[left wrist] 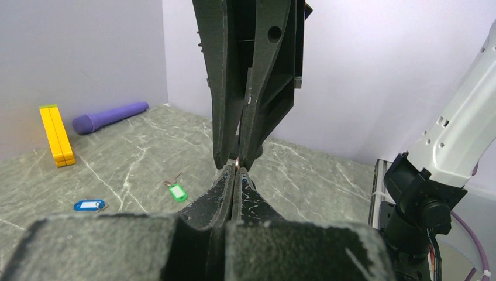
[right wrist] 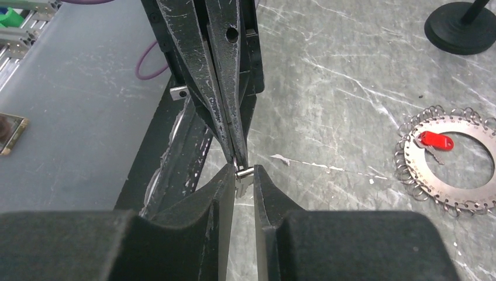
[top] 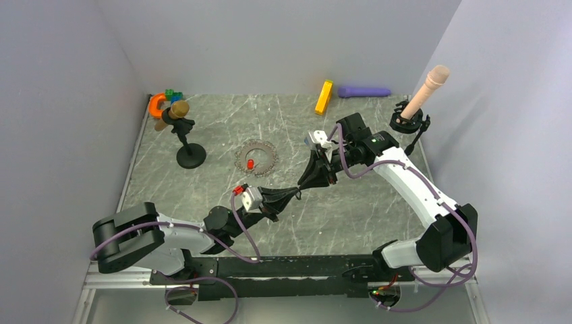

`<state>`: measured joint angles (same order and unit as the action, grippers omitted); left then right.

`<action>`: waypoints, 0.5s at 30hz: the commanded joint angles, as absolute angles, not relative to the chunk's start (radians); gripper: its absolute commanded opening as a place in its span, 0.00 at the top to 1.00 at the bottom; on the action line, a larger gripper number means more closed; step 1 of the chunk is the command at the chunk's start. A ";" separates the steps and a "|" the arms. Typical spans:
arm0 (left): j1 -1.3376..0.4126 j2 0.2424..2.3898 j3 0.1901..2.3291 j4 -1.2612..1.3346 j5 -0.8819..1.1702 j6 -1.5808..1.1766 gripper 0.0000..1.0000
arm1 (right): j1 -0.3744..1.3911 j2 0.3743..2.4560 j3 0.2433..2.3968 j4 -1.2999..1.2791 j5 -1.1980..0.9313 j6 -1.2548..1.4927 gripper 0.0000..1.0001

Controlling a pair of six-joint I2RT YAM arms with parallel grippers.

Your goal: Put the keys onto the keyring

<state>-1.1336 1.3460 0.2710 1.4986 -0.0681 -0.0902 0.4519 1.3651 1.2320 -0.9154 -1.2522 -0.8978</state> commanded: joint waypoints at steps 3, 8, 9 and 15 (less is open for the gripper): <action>-1.131 1.316 0.285 1.663 -0.056 -0.087 1.00 | 0.444 1.358 1.224 -0.904 -1.300 -0.929 0.79; -1.131 1.310 0.278 1.663 -0.057 -0.087 1.00 | 0.434 1.359 1.230 -0.918 -1.304 -0.943 0.79; -1.131 1.310 0.277 1.663 -0.057 -0.087 1.00 | 0.433 1.359 1.230 -0.920 -1.306 -0.946 0.80; -1.131 1.314 0.280 1.663 -0.055 -0.093 1.00 | 0.432 1.361 1.232 -0.940 -1.318 -0.969 0.84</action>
<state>-1.1336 1.3315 0.2707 1.4990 -0.0681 -0.0906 0.4366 1.3651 1.2312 -0.9298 -1.2640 -0.9230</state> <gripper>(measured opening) 0.011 0.175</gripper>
